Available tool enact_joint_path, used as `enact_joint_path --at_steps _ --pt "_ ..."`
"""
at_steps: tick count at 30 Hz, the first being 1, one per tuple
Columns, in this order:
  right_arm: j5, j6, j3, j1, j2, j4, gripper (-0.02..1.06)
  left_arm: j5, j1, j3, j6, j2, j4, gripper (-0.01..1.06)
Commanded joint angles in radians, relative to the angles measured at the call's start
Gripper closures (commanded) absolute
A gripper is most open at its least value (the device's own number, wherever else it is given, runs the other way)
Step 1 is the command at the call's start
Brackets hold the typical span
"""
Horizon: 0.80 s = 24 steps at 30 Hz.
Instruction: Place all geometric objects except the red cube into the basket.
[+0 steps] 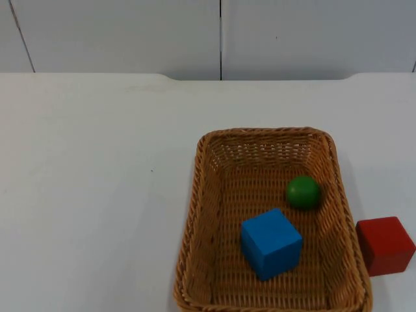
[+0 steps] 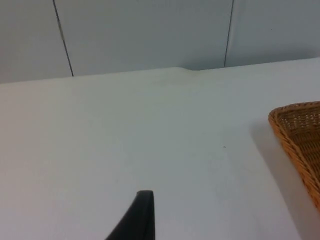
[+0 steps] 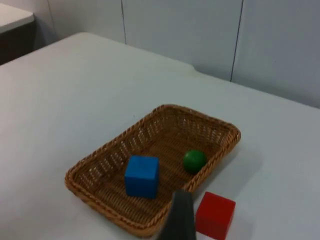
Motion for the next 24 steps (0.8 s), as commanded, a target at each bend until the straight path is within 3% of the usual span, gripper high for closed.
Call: enact_joint_path --at_steps 1,16,22,24 --pt "0.034 0.003 0.005 0.006 -0.002 -0.01 0.37 -0.01 0.004 0.003 -0.018 -0.004 0.01 0.0" --pt "0.032 0.032 0.134 0.006 -0.002 -0.012 0.38 -0.012 0.004 0.003 -0.07 -0.004 0.045 0.0" --pt "0.032 0.032 0.134 0.006 -0.002 -0.014 0.38 0.005 0.004 0.003 -0.059 -0.004 0.042 0.0" --pt "0.032 0.032 0.134 0.006 -0.002 -0.019 0.38 0.051 0.004 -0.001 -0.044 -0.004 0.042 0.0"
